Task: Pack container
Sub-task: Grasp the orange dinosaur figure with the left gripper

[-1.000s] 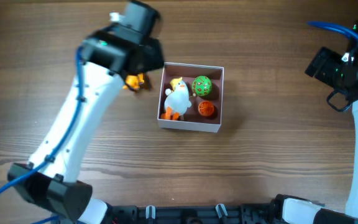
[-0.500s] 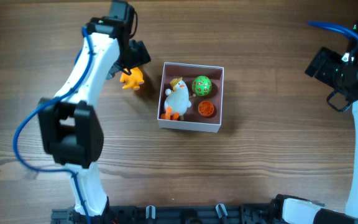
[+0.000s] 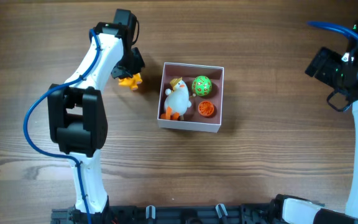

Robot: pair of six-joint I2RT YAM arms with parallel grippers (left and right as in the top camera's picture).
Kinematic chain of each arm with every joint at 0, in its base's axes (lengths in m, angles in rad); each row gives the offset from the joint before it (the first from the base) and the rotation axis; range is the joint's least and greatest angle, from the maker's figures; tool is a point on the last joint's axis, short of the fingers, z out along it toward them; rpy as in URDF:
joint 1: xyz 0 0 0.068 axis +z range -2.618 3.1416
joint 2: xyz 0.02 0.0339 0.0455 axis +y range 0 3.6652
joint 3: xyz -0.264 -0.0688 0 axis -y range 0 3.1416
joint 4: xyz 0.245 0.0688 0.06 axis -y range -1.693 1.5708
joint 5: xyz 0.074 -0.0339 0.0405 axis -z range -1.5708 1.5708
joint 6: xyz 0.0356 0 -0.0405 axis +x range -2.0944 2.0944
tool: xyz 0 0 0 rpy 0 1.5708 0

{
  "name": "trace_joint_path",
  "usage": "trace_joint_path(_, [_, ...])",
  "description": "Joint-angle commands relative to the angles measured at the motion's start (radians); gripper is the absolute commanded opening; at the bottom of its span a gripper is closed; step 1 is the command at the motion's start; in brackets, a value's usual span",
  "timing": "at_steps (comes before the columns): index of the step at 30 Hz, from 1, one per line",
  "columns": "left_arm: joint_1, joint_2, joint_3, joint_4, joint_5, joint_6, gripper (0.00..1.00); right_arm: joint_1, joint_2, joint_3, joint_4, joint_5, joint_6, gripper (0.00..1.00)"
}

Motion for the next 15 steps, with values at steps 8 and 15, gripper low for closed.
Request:
trace_joint_path(8, [-0.041, -0.237, 0.117, -0.137, 0.114, 0.091, 0.04, -0.001, 0.007, -0.005, 0.002, 0.006, 0.014, 1.00])
trace_joint_path(15, [-0.386, -0.428, 0.117, -0.134, 0.071, 0.093, 0.04, -0.001, 0.007, -0.005, 0.002, 0.006, 0.014, 1.00])
